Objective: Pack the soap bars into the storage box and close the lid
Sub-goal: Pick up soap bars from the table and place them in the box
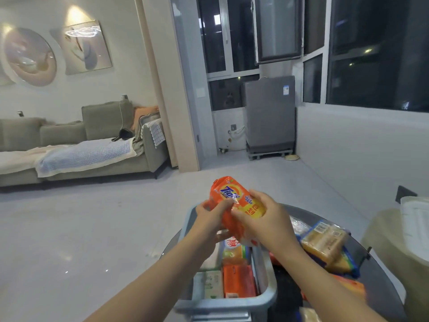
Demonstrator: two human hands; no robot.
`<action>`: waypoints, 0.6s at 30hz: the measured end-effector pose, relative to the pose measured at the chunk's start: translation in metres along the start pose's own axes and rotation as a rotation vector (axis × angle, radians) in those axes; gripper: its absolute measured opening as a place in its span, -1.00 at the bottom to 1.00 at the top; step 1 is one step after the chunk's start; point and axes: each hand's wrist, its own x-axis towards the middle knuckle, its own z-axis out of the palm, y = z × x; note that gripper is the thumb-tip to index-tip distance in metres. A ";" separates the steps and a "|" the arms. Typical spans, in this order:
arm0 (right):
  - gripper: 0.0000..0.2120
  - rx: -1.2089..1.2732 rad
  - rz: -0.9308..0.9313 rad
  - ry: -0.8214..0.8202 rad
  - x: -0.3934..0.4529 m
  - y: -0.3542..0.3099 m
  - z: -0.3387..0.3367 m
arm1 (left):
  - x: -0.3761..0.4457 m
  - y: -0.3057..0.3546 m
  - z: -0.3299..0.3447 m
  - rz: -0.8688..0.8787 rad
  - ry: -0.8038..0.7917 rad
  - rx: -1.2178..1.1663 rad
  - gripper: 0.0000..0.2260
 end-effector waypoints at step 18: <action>-0.51 -0.108 0.178 -0.148 -0.012 0.057 0.003 | 0.051 -0.035 0.004 -0.296 0.065 0.273 -0.83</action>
